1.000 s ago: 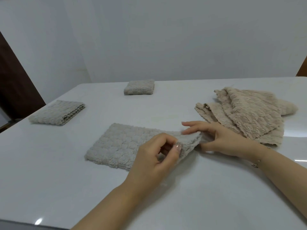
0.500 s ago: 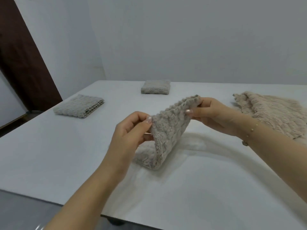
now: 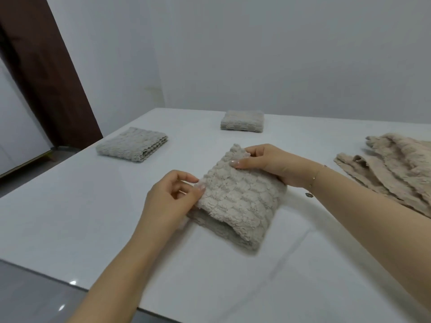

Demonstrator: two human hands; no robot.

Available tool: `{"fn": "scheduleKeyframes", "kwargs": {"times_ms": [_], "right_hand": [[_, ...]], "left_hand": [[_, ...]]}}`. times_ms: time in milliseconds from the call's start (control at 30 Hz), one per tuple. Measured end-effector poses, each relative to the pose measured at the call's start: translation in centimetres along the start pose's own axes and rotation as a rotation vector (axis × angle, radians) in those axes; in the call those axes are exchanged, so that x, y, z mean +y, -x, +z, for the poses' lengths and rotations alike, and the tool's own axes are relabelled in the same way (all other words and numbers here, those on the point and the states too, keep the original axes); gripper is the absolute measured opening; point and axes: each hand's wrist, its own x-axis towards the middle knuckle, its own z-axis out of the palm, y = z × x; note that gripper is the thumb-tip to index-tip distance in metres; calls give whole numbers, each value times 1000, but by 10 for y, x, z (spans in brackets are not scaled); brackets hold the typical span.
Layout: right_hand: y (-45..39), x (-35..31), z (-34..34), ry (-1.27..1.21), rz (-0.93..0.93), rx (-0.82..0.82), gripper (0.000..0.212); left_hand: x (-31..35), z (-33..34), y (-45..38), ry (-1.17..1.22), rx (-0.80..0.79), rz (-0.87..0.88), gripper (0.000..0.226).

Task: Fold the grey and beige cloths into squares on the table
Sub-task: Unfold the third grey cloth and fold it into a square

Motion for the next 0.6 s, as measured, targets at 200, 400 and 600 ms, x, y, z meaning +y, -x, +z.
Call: {"fn": "scheduleKeyframes", "kwargs": {"times_ms": [200, 400, 600], "right_hand": [[-14, 1, 15, 206, -8, 50, 35], [-14, 10, 17, 174, -5, 110, 31], [-14, 13, 21, 173, -67, 173, 31]], "left_hand": [[-18, -8, -1, -185, 93, 61, 5], [-20, -13, -2, 13, 184, -59, 23], [-16, -12, 1, -63, 158, -55, 19]]}}
